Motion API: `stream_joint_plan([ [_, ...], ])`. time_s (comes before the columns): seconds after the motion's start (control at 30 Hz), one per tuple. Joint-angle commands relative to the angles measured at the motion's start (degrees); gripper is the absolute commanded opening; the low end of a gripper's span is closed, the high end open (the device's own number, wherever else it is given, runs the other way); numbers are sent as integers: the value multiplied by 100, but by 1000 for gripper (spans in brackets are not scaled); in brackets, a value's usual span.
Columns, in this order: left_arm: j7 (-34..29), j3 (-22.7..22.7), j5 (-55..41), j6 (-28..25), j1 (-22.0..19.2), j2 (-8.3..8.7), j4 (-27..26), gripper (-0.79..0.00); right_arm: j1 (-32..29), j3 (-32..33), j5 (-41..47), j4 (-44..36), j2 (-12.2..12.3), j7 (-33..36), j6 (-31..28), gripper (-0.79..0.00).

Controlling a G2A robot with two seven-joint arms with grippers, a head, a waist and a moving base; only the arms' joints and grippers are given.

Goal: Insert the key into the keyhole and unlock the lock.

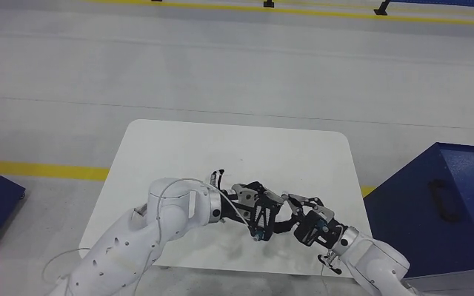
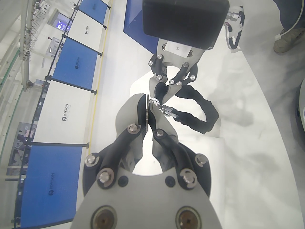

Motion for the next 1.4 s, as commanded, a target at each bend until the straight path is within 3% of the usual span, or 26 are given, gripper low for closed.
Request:
stream_joint_plan([
  [0.0, -60, 29, -59, -4, -31, -21, 17, -785, -6, 24, -9, 1, -3, -10, 1, -785],
  [0.47, -393, 66, -103, -60, -15, -76, 68, -785, -17, 32, -189, -51, -43, -41, 119, -785],
  [1.37, -1004, -173, 238, -1, 315, -47, -343, -785, -156, -14, -650, -118, -131, -128, 492, -785],
])
